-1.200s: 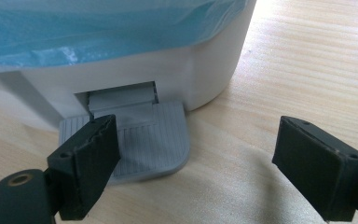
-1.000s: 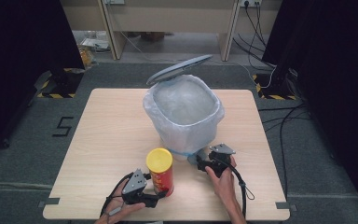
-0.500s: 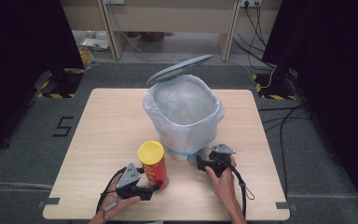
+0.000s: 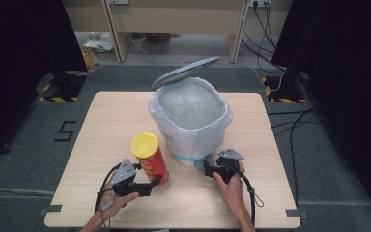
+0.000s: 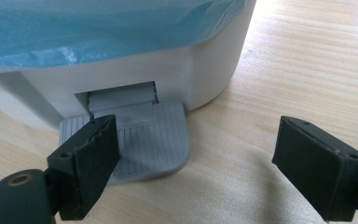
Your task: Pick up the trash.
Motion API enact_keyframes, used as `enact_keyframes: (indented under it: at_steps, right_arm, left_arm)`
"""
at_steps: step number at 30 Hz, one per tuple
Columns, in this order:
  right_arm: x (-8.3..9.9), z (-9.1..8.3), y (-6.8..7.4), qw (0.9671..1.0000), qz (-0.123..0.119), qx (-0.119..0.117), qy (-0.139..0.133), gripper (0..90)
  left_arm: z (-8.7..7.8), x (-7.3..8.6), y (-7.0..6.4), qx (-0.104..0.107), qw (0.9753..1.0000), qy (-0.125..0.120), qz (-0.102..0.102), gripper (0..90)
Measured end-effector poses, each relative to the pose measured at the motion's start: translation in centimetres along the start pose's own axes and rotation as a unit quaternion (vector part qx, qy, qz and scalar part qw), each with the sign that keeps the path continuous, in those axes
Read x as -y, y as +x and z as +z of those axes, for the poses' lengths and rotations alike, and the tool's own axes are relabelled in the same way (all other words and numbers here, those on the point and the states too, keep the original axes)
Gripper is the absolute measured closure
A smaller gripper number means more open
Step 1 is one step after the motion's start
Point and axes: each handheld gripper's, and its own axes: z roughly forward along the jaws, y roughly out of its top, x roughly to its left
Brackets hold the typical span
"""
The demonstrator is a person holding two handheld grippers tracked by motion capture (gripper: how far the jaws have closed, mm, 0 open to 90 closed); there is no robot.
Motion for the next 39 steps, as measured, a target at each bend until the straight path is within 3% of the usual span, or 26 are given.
enact_keyframes:
  at_steps: [10, 22, 39]
  right_arm:
    - [0.0, 0.0, 0.0, 1.0, -0.001, -0.001, 0.0, 14.5]
    - [0.0, 0.0, -0.1, 1.0, -0.001, -0.002, 0.0, 14.5]
    - [0.0, 0.1, -0.2, 1.0, 0.002, -0.007, 0.002, 14.5]
  left_arm:
    - [-1.2, -2.7, 1.5, -0.018, 0.9995, -0.024, 0.005, 24.6]
    - [-2.4, -4.5, 2.5, -0.031, 0.9994, -0.013, 0.003, 24.8]
    - [-3.2, -7.3, 2.9, -0.036, 0.9985, -0.04, 0.01, 24.8]
